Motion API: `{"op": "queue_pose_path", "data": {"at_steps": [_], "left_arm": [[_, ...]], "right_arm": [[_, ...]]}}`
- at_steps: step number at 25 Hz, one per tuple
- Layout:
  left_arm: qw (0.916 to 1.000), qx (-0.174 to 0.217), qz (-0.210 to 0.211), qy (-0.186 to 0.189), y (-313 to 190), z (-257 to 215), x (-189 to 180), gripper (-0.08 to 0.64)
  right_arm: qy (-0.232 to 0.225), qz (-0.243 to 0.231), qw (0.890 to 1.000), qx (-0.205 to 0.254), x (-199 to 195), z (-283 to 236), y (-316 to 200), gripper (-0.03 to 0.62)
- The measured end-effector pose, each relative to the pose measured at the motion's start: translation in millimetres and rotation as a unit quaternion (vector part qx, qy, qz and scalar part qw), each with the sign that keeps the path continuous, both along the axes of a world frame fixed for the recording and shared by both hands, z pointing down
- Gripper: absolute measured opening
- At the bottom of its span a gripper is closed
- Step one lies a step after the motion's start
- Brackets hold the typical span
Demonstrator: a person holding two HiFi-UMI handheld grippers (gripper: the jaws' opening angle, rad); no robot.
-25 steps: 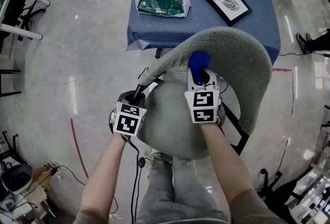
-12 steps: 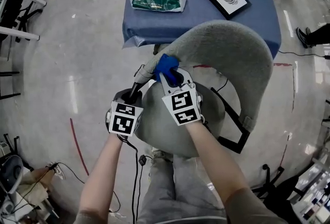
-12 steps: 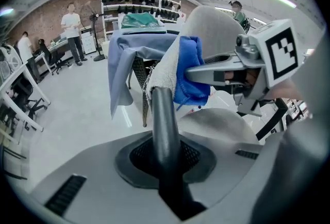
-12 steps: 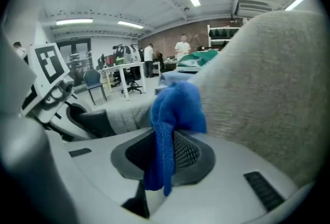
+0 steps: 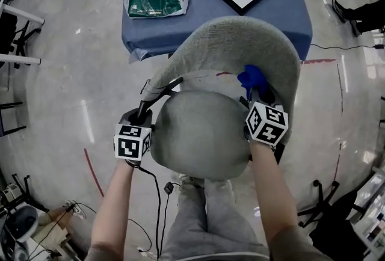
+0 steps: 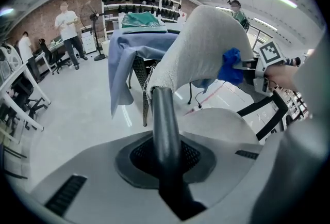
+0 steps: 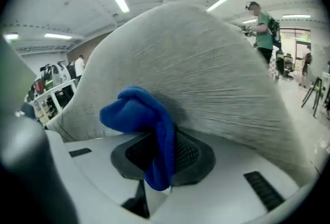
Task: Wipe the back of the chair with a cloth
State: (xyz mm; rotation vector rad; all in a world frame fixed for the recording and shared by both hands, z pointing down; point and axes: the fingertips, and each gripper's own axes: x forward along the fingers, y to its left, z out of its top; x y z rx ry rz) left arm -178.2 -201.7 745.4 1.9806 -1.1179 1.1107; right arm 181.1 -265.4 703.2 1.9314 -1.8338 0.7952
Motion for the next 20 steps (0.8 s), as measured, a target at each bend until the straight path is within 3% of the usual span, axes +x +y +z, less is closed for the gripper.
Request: {"op": "queue_pose_path", "data": {"at_steps": [4,7,9,14,20], "left_arm": [[1.0000,-0.004,-0.005,-0.002,1.5,-1.0,-1.8,0.058],[1.0000,-0.007,-0.003,0.005,0.5,-0.2,3.5,0.058],[1.0000,-0.004,-0.002,0.003,0.4,-0.2,5.3,0.058],[1.0000,0.000,-0.004,-0.002,-0.2,-0.2,5.6,0.058],[0.9999,-0.005,-0.007,0.011,0.6,0.0,5.4,0.060]], "right_arm": [[-0.028,0.121,0.992,0.017,47.9,-25.8,58.5,0.086],[0.016,0.161,0.986,0.031,64.6,-31.6,82.2,0.086],[0.037,0.152,0.987,0.028,61.4,-20.9,74.8,0.086],[0.012,0.109,0.993,0.041,25.3,8.8,24.1,0.092],[-0.007,-0.037,0.999,0.029,-77.0,31.9,-33.3,0.092]]}}
